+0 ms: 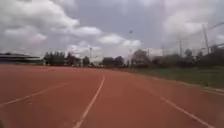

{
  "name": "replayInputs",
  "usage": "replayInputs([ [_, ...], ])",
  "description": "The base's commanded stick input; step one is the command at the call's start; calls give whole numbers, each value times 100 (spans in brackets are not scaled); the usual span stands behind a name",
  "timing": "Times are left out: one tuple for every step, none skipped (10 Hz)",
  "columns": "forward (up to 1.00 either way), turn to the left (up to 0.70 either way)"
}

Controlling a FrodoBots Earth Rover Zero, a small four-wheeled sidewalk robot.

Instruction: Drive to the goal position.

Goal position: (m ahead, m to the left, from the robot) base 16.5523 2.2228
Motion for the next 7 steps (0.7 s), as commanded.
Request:
replayInputs([
  [70, 0],
  [70, 0],
  [70, 0],
  [70, 0],
  [70, 0],
  [70, 0],
  [70, 0],
])
